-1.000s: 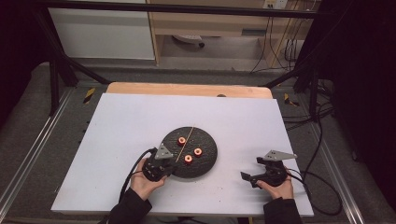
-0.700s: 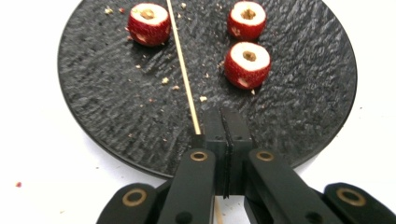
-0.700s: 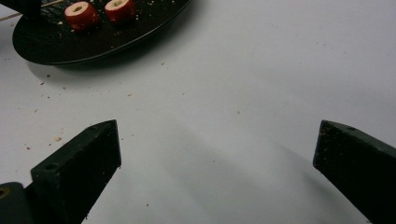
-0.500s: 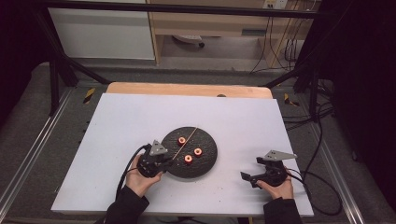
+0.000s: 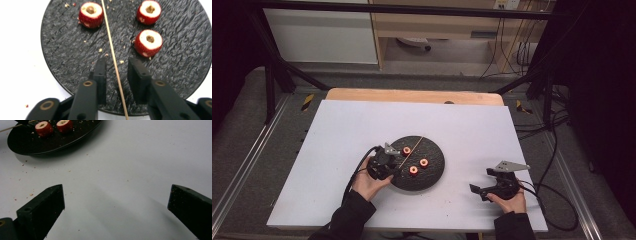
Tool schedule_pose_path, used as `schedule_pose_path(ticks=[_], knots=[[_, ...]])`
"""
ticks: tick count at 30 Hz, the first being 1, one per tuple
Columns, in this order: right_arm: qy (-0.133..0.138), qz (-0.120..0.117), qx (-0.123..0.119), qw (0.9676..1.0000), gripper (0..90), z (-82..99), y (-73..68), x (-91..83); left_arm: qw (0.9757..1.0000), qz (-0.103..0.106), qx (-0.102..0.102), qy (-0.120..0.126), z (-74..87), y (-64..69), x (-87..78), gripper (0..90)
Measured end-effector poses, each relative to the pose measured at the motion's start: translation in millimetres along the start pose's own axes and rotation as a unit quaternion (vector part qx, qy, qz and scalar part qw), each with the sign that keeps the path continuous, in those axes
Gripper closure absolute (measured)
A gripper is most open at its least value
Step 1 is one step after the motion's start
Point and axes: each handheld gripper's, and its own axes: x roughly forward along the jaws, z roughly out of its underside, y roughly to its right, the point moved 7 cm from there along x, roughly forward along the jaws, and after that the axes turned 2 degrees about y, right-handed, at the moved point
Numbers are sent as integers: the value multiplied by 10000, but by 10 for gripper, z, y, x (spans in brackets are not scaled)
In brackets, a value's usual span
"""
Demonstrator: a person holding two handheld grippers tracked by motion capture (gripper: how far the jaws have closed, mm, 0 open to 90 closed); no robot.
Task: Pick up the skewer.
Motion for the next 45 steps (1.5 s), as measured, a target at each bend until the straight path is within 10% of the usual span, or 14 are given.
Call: schedule_pose_path(ticks=[18,45], knots=[[-16,-22,-19,10000,14,2,-1,3,9988,-128,-15,-467,-29,11,94,859],[10,17,-134,9999,9,-40,-41,3,9972,180,-26,726,180,-117,-316,880]])
